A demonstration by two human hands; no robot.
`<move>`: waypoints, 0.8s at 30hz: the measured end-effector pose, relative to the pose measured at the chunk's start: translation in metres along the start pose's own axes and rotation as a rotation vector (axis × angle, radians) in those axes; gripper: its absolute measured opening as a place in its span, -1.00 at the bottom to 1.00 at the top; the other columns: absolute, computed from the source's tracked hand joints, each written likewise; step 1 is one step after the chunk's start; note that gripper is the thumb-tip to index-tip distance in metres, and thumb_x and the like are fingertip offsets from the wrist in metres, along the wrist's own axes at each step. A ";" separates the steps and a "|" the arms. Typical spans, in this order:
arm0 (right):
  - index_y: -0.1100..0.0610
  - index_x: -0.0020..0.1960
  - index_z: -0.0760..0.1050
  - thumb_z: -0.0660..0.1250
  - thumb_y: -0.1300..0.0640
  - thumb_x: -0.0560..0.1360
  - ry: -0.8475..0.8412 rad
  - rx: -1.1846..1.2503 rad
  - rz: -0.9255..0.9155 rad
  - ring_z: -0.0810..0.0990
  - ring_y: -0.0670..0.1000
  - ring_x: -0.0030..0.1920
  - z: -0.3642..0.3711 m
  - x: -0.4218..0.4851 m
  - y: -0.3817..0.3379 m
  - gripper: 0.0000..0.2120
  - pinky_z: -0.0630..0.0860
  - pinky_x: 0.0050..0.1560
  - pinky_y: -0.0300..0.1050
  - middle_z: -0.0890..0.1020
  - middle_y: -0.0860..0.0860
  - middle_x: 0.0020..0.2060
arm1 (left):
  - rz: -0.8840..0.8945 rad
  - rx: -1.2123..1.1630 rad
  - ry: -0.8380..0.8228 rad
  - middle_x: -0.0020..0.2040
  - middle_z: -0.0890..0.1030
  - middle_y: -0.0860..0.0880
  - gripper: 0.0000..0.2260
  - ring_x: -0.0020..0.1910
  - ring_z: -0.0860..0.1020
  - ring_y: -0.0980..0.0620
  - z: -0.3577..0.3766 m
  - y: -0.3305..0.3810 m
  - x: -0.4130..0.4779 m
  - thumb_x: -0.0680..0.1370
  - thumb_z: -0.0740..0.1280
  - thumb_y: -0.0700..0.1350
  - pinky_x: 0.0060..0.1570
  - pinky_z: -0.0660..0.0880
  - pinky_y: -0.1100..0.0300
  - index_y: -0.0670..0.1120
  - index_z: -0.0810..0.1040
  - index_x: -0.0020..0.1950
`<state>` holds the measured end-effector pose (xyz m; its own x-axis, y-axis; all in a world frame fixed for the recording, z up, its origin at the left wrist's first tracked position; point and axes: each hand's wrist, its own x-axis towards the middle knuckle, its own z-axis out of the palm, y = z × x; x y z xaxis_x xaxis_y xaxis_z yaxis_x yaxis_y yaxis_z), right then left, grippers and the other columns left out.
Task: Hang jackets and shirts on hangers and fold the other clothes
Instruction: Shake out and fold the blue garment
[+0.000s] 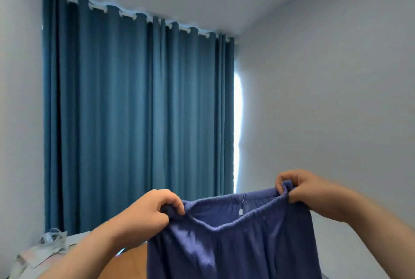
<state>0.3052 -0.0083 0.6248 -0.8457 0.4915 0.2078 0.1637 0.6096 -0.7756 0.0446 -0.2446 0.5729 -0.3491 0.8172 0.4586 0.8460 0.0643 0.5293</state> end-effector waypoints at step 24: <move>0.07 -0.33 0.29 0.36 0.16 0.32 0.065 0.102 -0.080 0.28 -0.05 -0.37 -0.042 0.014 -0.088 -0.77 0.28 -0.34 -0.22 0.31 -0.02 -0.38 | 0.000 -0.733 0.151 -0.11 0.68 -0.15 -0.65 -0.19 0.61 -0.04 -0.093 0.025 0.027 0.57 0.19 -0.39 -0.19 0.57 0.20 -0.03 0.69 0.03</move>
<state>0.3006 -0.0290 0.7215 -0.8188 0.4848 0.3073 0.0416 0.5840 -0.8107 0.0190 -0.2746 0.6650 -0.4452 0.7261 0.5240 0.3789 -0.3774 0.8450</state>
